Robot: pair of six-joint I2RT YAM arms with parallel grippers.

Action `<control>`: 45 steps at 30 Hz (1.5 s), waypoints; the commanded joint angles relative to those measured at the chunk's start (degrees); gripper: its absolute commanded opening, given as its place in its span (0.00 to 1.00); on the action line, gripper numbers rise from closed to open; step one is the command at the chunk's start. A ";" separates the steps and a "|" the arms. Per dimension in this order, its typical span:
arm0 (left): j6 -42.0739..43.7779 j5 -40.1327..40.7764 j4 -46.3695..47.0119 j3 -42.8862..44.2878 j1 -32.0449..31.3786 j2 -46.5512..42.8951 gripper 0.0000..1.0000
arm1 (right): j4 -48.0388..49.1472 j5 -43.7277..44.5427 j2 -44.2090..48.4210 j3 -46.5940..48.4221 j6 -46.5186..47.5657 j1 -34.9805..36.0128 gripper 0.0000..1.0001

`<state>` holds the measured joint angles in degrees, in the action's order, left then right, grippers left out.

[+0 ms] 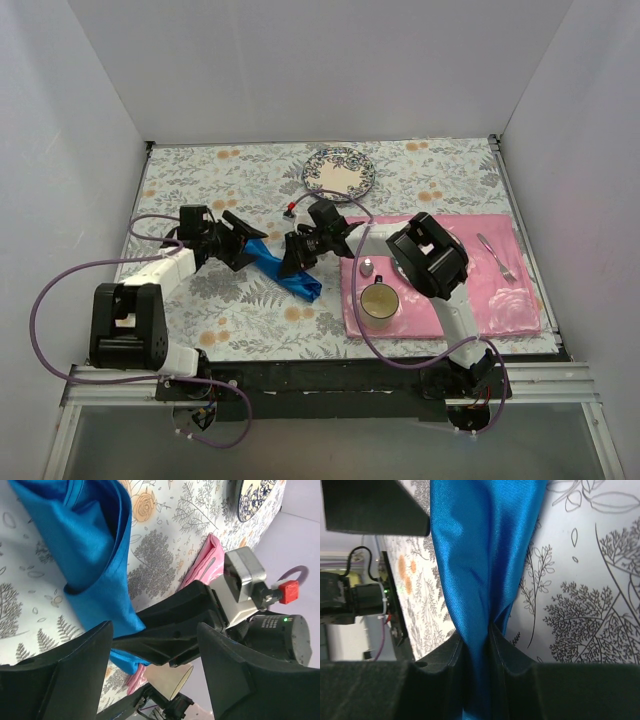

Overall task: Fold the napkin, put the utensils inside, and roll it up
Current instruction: Roll the napkin with the utensil

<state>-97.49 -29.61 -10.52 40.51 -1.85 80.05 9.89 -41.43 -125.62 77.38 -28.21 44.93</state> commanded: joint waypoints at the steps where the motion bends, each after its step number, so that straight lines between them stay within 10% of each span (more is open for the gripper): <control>1: -0.94 -1.25 4.63 3.25 -0.61 3.61 0.66 | 4.87 -4.71 -1.99 -3.64 -5.01 -1.33 0.26; 12: -0.07 0.60 7.45 3.08 -1.32 9.24 0.66 | 6.46 -6.12 -1.73 -5.75 -5.90 -2.92 0.38; 29: 0.98 0.51 7.45 3.17 -1.58 10.83 0.65 | -26.84 13.02 7.14 8.92 18.62 -0.46 0.68; 45: -0.50 -2.47 3.49 12.57 -1.58 9.41 0.68 | -23.96 7.95 7.15 12.00 17.13 3.41 0.51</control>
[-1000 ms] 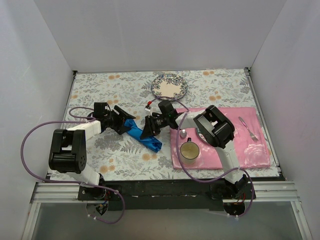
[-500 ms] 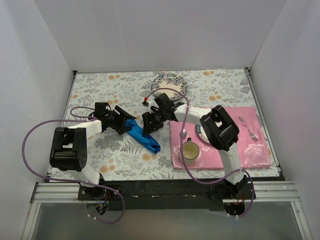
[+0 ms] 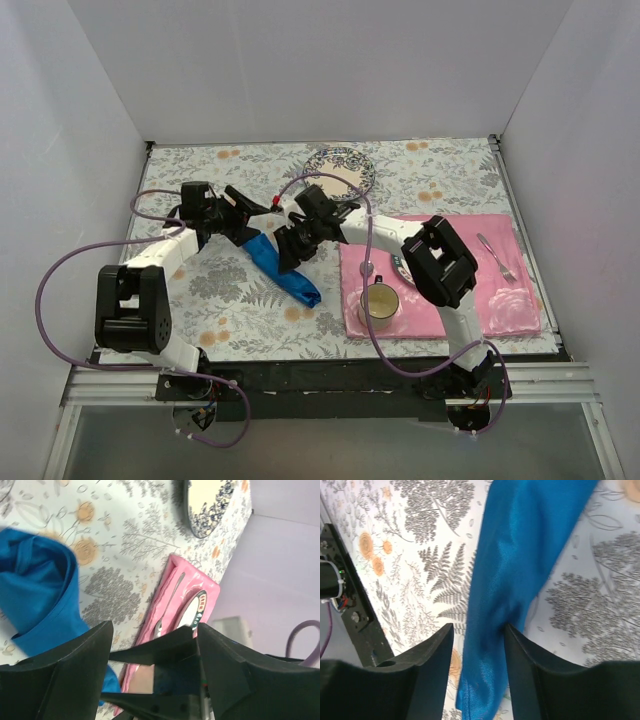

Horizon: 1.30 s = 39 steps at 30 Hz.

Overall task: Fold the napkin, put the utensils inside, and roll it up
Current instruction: Roll the napkin with the utensil

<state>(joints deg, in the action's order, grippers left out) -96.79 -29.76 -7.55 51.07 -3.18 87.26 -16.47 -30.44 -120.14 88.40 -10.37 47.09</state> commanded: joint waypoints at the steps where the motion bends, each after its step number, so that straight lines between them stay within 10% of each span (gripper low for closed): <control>1: -2.16 -2.67 2.35 1.84 -0.25 3.08 0.68 | 3.10 -3.40 1.57 0.46 -1.14 1.42 0.50; 18: 4.23 3.57 -0.26 2.72 -0.25 8.54 0.67 | 0.75 0.11 0.87 -0.43 2.10 1.77 0.44; 27: 5.92 14.54 -22.91 19.59 -0.16 7.75 0.70 | -9.98 16.80 4.30 6.16 11.76 8.00 0.84; 39: -7.62 25.35 -33.31 12.66 0.45 -3.50 0.75 | -12.62 40.88 -4.49 11.80 17.40 14.78 0.96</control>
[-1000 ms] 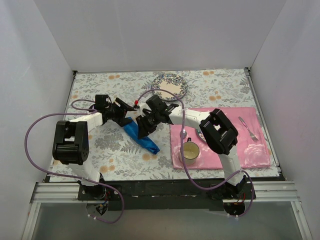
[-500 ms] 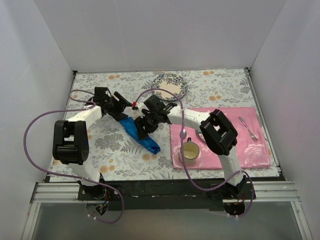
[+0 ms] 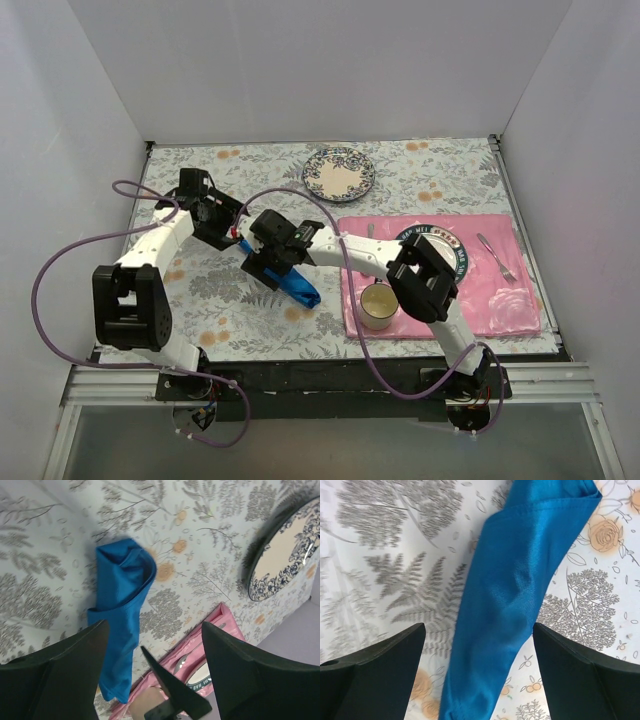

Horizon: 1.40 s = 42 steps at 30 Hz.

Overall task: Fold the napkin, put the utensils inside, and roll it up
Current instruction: Roll the napkin with the utensil

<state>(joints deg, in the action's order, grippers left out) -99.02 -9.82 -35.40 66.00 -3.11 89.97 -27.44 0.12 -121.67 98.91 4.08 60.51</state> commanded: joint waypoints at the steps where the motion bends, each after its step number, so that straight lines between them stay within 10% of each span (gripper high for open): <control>1: -5.57 6.39 -5.65 -3.23 0.65 -7.35 0.75 | -0.35 12.51 -3.05 0.41 3.39 1.80 0.95; 14: -5.39 6.75 -5.47 -5.88 1.53 -9.11 0.75 | 3.01 21.15 -5.25 -3.20 1.90 4.00 0.82; 27: -1.71 7.19 -4.60 -7.02 1.97 -9.03 0.76 | 4.24 14.56 -7.45 -4.61 -3.19 1.63 0.38; 33: 2.69 0.61 1.11 -9.92 1.89 -9.20 0.75 | 5.64 2.62 -6.30 -4.34 -6.97 -2.14 0.14; 42: 7.18 -9.32 8.85 -10.98 1.97 -12.01 0.75 | 17.91 -33.84 -4.90 -8.72 -22.58 -12.69 0.05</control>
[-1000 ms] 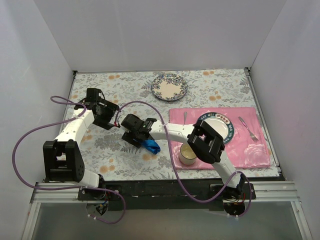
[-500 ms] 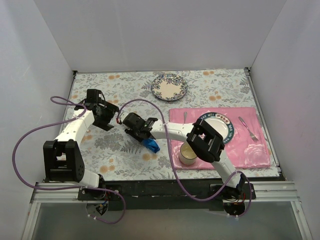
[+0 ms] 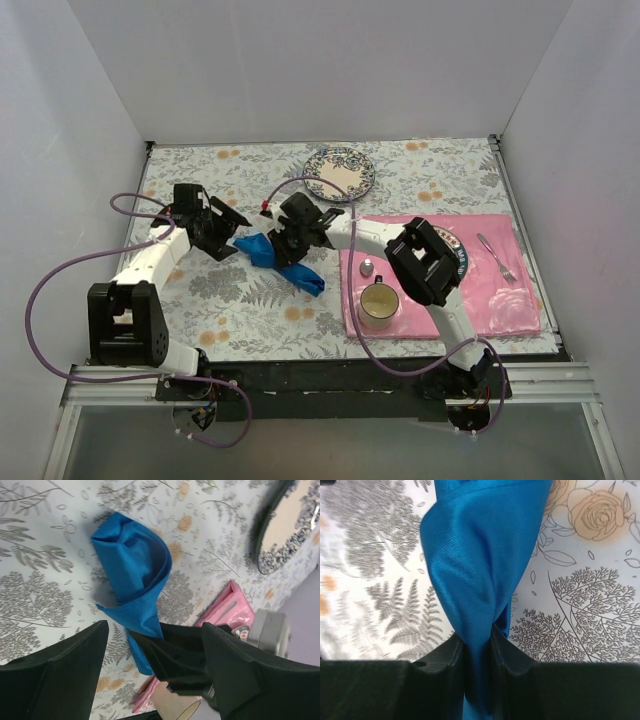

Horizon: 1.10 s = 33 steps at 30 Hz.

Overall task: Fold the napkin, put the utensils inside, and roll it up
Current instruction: Roll the napkin with the utensil

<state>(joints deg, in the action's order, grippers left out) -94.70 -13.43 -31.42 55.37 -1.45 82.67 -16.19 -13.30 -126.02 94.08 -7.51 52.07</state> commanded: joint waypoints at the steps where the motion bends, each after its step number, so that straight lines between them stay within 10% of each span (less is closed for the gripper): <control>1: 2.85 -6.51 5.49 -0.53 0.22 -4.80 0.75 | 8.87 -25.24 -0.37 -5.13 -13.39 -4.96 0.05; 14: -4.44 -20.94 23.86 -0.62 -3.64 6.35 0.74 | 35.50 -35.04 -0.20 -18.84 -33.70 -9.88 0.09; 33: -0.23 -4.41 13.31 -6.51 -4.44 -4.28 0.72 | 13.66 -28.64 1.56 -12.44 -12.98 -9.89 0.38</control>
<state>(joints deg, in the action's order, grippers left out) -96.01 -20.03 -15.49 50.85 -5.93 79.35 8.34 -46.46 -126.78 77.89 -29.87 42.09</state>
